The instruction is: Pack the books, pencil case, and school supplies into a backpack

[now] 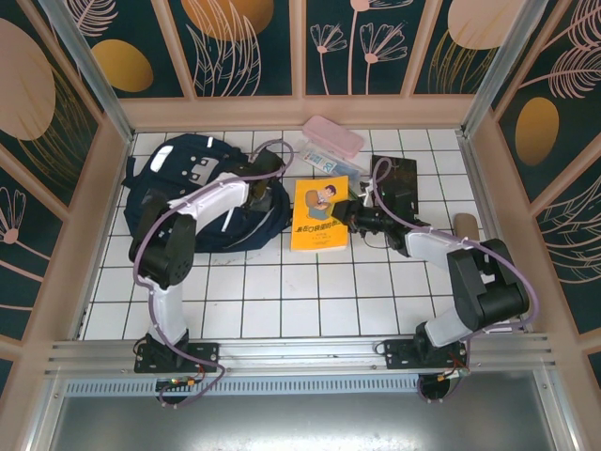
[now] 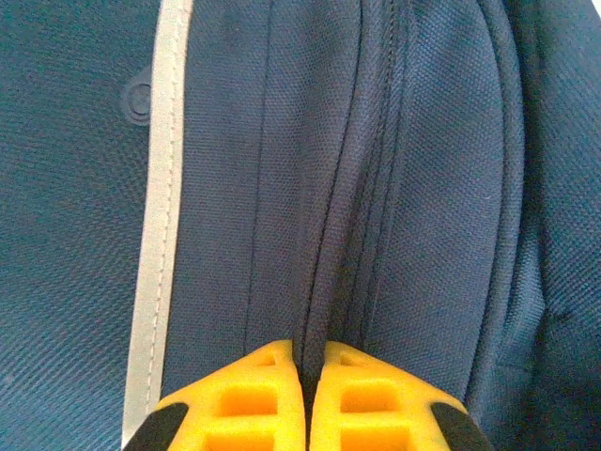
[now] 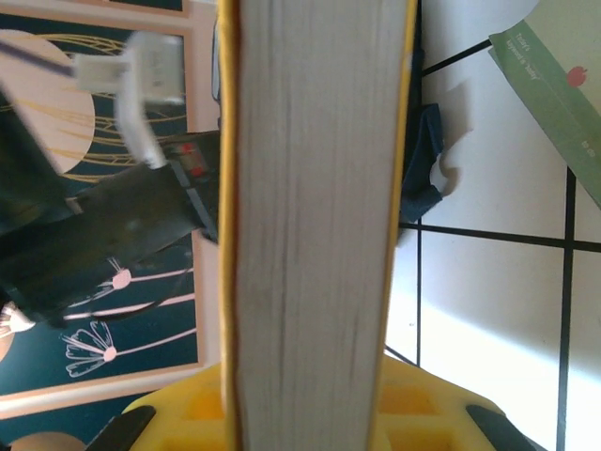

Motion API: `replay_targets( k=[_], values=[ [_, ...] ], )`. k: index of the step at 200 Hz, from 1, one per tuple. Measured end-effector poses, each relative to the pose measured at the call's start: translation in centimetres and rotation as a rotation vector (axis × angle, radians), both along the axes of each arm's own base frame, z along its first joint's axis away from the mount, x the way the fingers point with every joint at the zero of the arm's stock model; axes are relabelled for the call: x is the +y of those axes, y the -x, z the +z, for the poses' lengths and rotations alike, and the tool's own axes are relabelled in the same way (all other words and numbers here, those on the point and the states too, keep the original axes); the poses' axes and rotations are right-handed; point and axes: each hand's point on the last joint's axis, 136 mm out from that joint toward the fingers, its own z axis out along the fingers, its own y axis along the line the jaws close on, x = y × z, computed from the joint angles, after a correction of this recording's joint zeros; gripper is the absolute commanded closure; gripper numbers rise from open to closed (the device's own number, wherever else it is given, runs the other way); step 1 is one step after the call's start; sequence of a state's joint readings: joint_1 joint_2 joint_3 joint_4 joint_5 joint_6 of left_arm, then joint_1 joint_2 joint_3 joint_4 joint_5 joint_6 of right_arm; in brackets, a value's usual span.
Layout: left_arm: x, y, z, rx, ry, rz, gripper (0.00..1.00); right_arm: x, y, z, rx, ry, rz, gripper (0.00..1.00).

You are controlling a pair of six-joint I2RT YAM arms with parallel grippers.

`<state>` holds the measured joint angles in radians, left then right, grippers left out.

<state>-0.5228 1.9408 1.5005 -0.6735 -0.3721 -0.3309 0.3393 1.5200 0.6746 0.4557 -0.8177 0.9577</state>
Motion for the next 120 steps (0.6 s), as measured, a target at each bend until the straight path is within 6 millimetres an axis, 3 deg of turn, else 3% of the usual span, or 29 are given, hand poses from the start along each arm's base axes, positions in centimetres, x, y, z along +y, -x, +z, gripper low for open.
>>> replay_targets(
  k=[66,120],
  values=[
    [-0.4,-0.9,11.7,-0.159,0.225,0.017,1.00,4.8,-2.5,0.4,-0.009,-0.017,-0.010,1.00],
    [1.8,-0.3,16.6,-0.185,0.418,0.015,1.00,10.5,-5.3,-0.6,-0.005,-0.030,0.007,1.00]
  ],
)
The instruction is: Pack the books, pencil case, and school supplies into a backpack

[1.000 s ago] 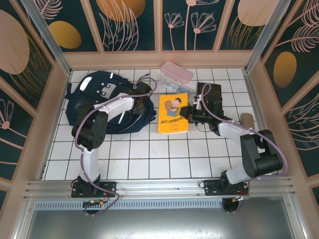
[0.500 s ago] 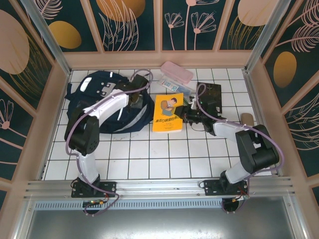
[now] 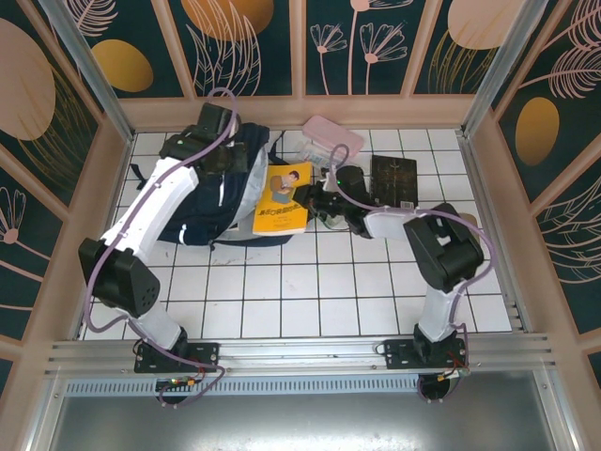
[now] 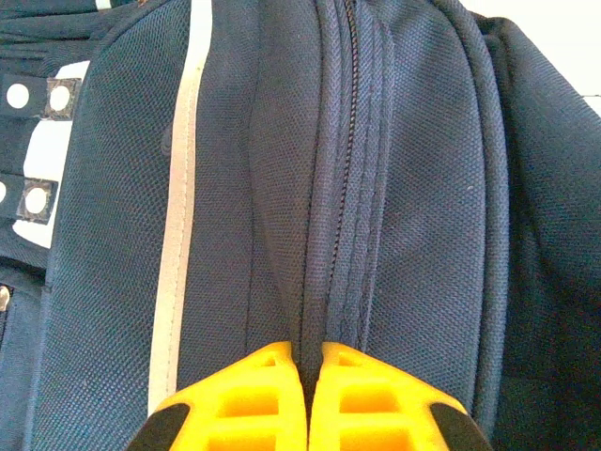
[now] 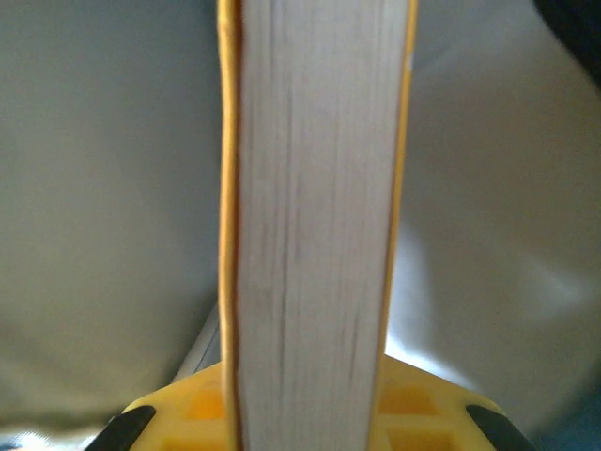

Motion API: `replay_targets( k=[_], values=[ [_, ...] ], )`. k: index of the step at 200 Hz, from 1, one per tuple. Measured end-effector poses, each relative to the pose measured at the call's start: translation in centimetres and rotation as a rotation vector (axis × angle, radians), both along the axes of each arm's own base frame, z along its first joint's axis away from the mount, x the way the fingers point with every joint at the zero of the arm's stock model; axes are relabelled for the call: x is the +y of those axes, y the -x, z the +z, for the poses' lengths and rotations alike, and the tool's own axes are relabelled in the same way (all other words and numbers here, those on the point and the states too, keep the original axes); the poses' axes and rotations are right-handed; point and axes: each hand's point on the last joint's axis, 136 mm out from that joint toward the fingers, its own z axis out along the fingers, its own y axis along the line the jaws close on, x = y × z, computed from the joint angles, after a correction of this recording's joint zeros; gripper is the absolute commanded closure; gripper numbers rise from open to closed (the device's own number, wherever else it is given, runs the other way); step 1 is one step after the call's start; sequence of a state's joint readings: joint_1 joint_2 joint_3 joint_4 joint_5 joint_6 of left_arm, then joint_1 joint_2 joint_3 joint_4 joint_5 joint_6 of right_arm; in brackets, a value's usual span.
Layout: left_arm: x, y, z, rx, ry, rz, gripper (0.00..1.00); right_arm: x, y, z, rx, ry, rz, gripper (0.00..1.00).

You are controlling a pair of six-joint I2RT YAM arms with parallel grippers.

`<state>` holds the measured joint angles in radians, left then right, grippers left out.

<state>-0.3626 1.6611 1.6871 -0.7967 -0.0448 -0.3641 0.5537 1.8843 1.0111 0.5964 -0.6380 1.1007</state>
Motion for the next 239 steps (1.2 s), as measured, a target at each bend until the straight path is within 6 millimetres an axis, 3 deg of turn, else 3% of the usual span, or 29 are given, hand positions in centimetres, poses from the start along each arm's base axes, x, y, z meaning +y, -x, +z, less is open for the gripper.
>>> replay_targets(
  k=[29,79,93,113,136,178,186,239],
  values=[
    [0.5,0.4,1.3,-0.009,0.058,-0.009,1.00,4.3,-1.4,-1.1,0.014,-0.012,0.031,1.00],
    [0.0,1.4,1.4,0.014,0.104,-0.030,1.00,12.4,-3.5,-2.2,0.008,-0.025,0.075,1.00],
    [-0.1,1.6,1.3,0.015,0.111,-0.031,1.00,14.5,-3.8,-2.6,0.009,-0.020,0.091,0.73],
    [0.1,1.8,1.2,0.015,0.114,-0.026,1.00,16.4,-3.7,-2.9,0.016,0.000,0.112,0.51],
    [0.4,1.7,0.9,0.015,0.117,-0.017,1.00,16.9,-3.0,-3.1,0.007,0.038,0.130,0.38],
    [0.5,1.4,0.3,0.012,0.127,-0.011,1.00,15.0,-2.7,-3.2,-0.002,0.136,0.116,0.33],
    [0.6,1.3,0.2,0.012,0.129,-0.011,1.00,14.5,-2.5,-2.9,-0.008,0.155,0.112,0.29],
    [0.5,1.2,-0.8,0.012,0.132,-0.012,1.00,11.6,-1.7,0.3,-0.088,0.232,0.088,0.29]
  ],
)
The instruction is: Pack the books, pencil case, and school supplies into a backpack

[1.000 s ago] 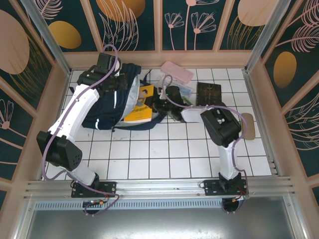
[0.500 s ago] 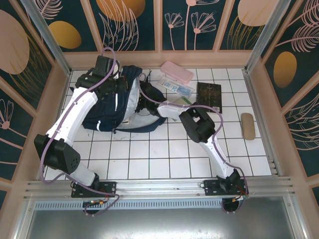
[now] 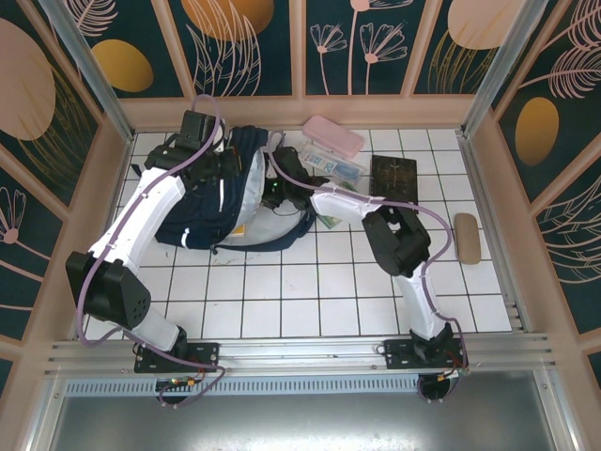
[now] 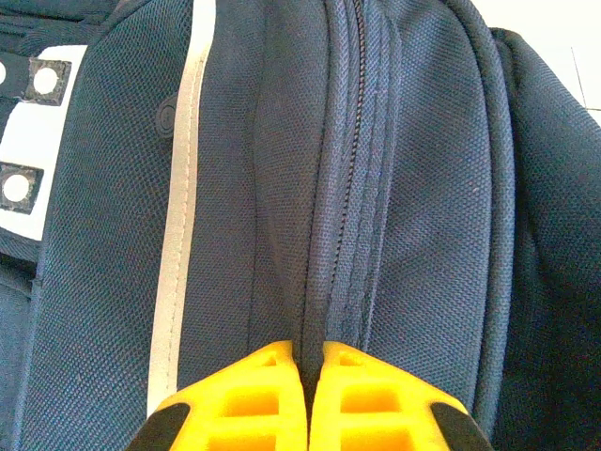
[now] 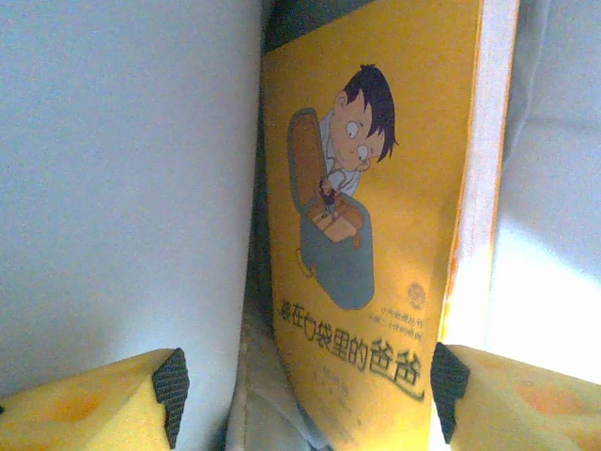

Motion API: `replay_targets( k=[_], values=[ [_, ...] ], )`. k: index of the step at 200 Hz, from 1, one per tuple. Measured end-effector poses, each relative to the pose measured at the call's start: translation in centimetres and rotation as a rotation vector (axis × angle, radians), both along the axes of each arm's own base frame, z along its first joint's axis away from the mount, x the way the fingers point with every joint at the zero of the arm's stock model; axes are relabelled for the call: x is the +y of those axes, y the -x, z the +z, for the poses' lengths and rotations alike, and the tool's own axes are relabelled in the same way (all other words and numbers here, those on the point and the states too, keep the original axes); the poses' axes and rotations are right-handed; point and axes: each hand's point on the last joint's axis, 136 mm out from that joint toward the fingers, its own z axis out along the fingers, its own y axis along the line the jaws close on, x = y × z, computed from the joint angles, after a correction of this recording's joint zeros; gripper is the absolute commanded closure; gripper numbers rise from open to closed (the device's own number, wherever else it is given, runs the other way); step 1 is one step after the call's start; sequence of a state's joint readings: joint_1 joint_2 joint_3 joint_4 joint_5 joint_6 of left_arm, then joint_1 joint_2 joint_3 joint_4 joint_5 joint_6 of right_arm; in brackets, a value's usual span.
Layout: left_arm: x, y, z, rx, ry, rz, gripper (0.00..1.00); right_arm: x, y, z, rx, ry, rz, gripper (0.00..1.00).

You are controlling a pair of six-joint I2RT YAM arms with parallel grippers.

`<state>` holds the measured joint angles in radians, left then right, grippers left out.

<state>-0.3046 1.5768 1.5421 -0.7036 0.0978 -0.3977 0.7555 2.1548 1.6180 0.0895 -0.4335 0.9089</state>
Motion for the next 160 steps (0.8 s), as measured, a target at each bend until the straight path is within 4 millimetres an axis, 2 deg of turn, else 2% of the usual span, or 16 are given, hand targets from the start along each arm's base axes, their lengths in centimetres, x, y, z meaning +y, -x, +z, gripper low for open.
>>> replay_targets(
  k=[17,48,74,111,140,160],
  values=[
    [0.0,0.0,-0.4,0.003,-0.002,0.000,1.00,-1.6,0.6,0.0,-0.009,0.034,-0.014,0.31],
    [0.1,0.2,-1.5,0.017,-0.006,0.000,1.00,-4.2,1.0,-0.8,-0.002,0.071,-0.028,0.40],
    [0.1,0.4,-2.1,0.027,-0.009,-0.001,1.00,-4.8,1.3,-1.5,0.012,0.077,-0.013,0.46],
    [0.1,0.3,-2.0,0.025,0.000,-0.003,1.00,-2.5,3.5,-1.7,0.024,0.037,0.078,0.61],
    [-0.1,0.4,-1.9,0.031,0.019,-0.004,1.00,0.1,5.6,-4.8,0.086,0.035,0.153,0.67],
    [-0.2,0.4,-1.9,0.038,0.035,-0.003,1.00,1.8,6.2,-6.9,0.129,0.039,0.185,0.78]
  ],
)
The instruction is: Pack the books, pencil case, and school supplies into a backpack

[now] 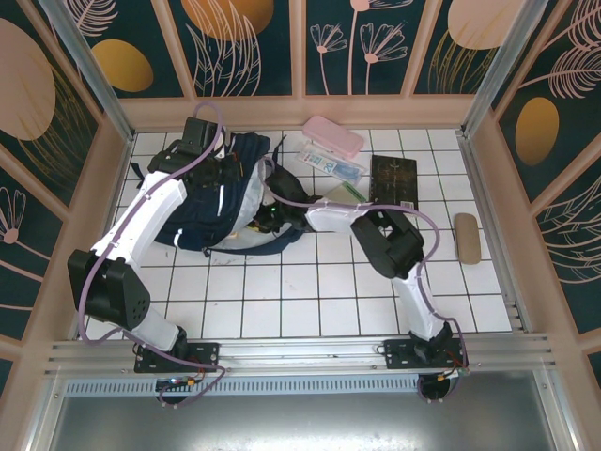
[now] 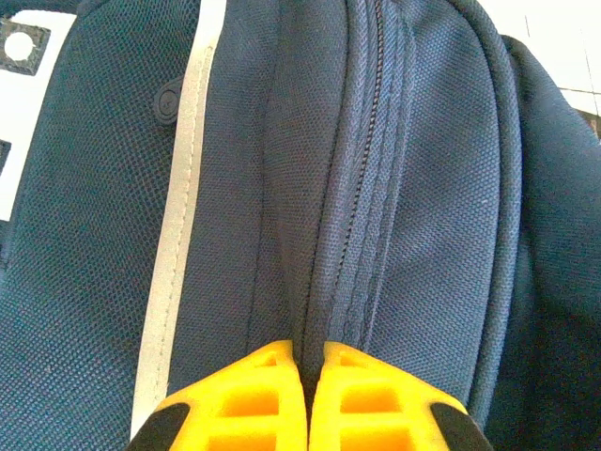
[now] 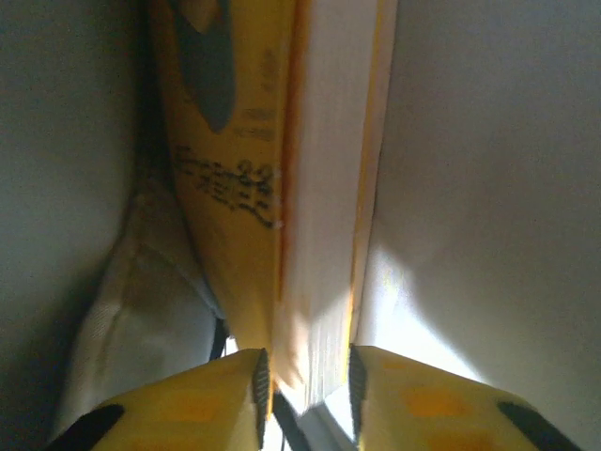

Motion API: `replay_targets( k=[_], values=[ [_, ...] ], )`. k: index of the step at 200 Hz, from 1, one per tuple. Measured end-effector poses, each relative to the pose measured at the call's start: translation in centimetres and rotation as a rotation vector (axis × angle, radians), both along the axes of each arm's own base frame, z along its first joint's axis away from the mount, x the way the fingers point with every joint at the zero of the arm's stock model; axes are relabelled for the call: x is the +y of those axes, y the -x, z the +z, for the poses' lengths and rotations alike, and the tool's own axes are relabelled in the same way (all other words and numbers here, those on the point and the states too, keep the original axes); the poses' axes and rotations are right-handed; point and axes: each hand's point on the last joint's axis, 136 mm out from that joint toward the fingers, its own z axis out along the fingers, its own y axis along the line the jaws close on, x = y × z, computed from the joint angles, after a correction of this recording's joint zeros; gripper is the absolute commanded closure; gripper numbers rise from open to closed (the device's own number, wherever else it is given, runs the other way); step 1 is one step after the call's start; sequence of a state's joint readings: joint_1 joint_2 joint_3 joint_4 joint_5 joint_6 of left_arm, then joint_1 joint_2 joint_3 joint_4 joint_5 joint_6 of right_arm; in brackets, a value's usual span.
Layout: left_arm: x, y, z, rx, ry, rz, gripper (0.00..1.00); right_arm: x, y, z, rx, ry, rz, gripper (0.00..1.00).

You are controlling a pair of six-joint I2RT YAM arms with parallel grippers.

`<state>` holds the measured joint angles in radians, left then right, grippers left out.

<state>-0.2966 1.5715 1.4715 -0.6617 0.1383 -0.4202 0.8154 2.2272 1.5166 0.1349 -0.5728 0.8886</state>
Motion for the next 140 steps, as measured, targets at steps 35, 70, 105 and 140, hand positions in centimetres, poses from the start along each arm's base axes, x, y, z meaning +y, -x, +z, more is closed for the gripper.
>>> replay_targets(
  k=[35,70,105,140],
  values=[
    [-0.2,0.0,0.1,0.007,0.025,0.005,1.00,2.5,-0.9,-1.1,0.037,-0.028,0.022,0.83],
    [0.3,-0.4,0.3,-0.006,0.025,0.023,1.00,4.2,-2.6,0.4,0.008,-0.067,0.027,0.72],
    [0.6,-0.4,0.0,-0.007,0.004,0.031,1.00,3.1,-2.7,-0.1,0.006,-0.045,0.014,0.57],
    [0.7,-0.3,-0.8,-0.008,-0.035,0.020,1.00,-1.1,-1.8,0.4,-0.006,0.023,-0.027,0.56]
  ],
)
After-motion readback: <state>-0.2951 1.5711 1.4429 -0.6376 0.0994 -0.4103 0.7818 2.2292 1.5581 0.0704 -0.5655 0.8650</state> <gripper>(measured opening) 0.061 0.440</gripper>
